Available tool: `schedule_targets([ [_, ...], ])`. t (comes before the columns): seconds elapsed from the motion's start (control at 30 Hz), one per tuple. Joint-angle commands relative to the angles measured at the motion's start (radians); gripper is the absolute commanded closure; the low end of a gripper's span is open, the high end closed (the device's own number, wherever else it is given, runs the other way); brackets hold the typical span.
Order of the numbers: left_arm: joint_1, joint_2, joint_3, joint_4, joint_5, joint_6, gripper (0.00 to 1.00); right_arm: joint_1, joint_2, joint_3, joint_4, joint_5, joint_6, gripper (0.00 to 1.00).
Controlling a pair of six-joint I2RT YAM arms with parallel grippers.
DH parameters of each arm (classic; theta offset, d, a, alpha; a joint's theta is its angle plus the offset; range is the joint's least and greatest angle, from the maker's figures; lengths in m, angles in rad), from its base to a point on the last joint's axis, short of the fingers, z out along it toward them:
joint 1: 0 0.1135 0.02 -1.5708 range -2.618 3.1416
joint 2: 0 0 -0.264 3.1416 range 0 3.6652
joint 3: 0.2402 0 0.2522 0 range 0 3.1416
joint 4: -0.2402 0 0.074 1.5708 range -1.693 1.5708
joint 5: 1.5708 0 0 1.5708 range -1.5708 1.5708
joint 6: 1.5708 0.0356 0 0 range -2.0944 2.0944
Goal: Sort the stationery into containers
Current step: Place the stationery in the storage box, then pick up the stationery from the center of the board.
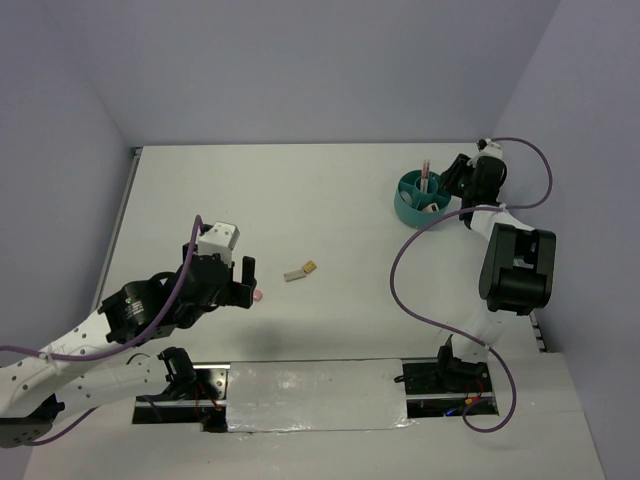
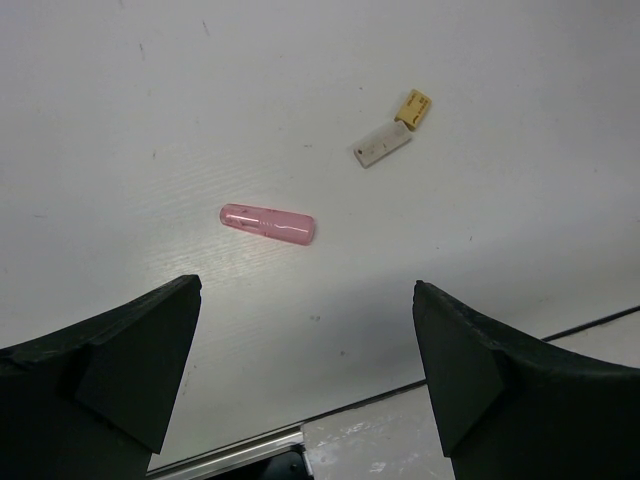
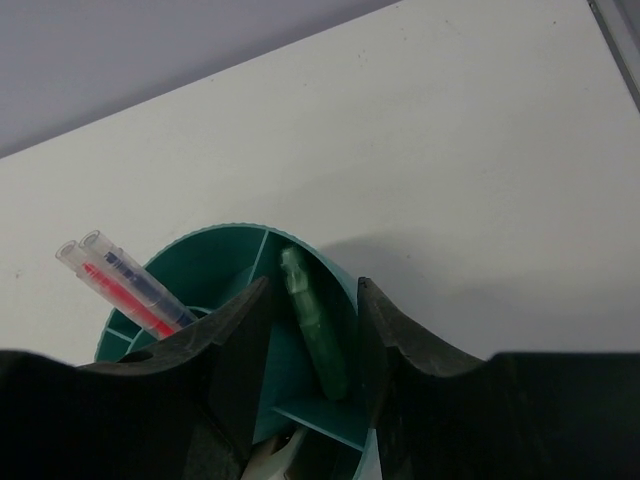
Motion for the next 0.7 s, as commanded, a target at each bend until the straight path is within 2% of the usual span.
schedule_targets([
  [0.0,0.003,-0.013,-0.003,0.031,0.006,0.023,0.01,-0.006,-0.049,-0.008,0.064,-0.010,0.006,0.53],
  [0.1,0.003,-0.018,-0.003,0.029,0.000,0.019,0.01,-0.006,-0.059,-0.008,0.061,-0.010,0.011,0.53],
  [0.2,0.003,-0.012,0.005,0.018,-0.024,0.001,0.01,-0.004,-0.144,-0.046,0.105,0.004,0.043,0.51],
  [0.3,0.012,0.020,0.026,-0.026,-0.081,-0.039,0.01,-0.004,-0.216,-0.084,0.141,0.010,0.098,0.43],
  [0.33,0.021,0.045,0.031,-0.040,-0.093,-0.049,0.01,0.001,-0.265,-0.100,0.148,0.003,0.114,0.35],
  [0.37,0.035,0.054,0.037,-0.049,-0.104,-0.064,0.01,0.007,-0.288,-0.107,0.163,-0.016,0.131,0.32],
  [0.4,0.070,0.063,0.044,-0.069,-0.127,-0.082,0.01,0.014,-0.341,-0.117,0.170,-0.042,0.150,0.29],
  [0.43,0.093,0.060,0.046,-0.068,-0.129,-0.090,0.01,0.033,-0.369,-0.130,0.171,-0.039,0.149,0.14],
  [0.53,0.263,0.020,0.026,-0.011,-0.052,-0.092,0.01,0.146,-0.463,-0.112,0.086,0.038,0.085,0.11],
  [0.57,0.373,0.010,0.015,0.004,-0.037,-0.081,0.01,0.216,-0.483,-0.101,0.009,0.059,0.065,0.08],
  [0.6,0.429,-0.003,0.014,0.008,-0.041,-0.087,0.01,0.279,-0.515,-0.088,-0.040,0.090,0.034,0.00],
  [0.63,0.475,-0.006,0.021,-0.044,-0.107,-0.111,0.01,0.324,-0.526,-0.051,-0.095,0.143,0.019,0.00],
  [0.67,0.562,-0.009,0.041,-0.072,-0.139,-0.160,0.01,0.432,-0.533,-0.029,-0.210,0.173,0.002,0.00],
])
